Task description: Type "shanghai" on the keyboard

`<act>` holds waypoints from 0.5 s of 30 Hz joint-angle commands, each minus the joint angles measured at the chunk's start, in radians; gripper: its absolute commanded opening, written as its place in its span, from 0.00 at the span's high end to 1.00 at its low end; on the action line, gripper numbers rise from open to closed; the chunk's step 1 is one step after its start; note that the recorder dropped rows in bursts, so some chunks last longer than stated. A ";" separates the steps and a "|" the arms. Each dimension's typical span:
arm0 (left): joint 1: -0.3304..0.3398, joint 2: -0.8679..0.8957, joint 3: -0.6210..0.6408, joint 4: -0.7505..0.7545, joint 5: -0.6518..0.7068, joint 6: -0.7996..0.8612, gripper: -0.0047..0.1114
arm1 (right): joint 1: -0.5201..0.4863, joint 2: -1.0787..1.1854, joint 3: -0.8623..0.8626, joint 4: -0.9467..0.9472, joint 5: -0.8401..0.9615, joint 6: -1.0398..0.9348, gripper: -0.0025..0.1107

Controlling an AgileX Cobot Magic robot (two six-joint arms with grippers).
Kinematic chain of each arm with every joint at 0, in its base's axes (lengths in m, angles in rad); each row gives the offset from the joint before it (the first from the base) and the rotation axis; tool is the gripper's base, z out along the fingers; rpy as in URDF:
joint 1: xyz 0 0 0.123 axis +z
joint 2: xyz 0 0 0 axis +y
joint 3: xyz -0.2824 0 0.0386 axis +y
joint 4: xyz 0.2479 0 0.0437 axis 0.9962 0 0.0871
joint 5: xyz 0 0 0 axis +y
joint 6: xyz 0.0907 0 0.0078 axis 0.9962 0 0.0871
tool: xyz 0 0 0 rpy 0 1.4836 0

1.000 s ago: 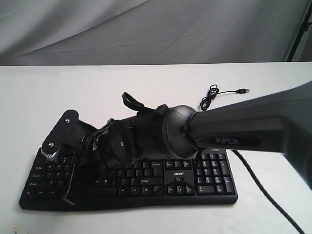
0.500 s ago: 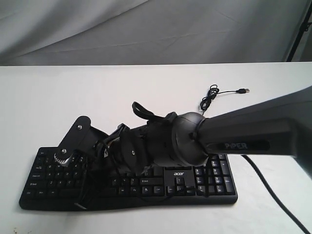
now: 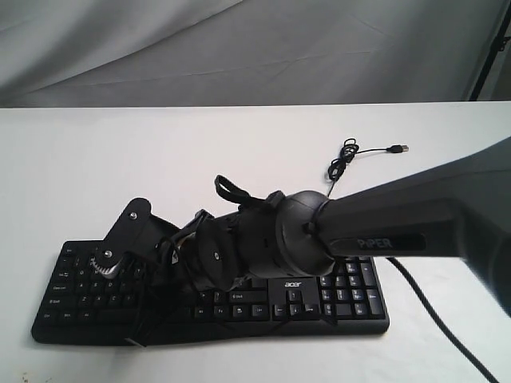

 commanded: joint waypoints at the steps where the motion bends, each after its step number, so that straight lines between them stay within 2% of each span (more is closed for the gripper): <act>1: -0.004 -0.003 0.004 0.001 -0.005 -0.003 0.96 | 0.000 -0.024 -0.049 0.014 0.049 0.002 0.98; 7: -0.004 -0.003 0.004 0.001 -0.005 -0.003 0.96 | 0.060 0.060 -0.264 0.020 0.104 0.002 0.98; 15: -0.004 -0.003 0.004 0.001 -0.005 -0.003 0.96 | 0.066 0.167 -0.384 0.020 0.151 0.000 0.98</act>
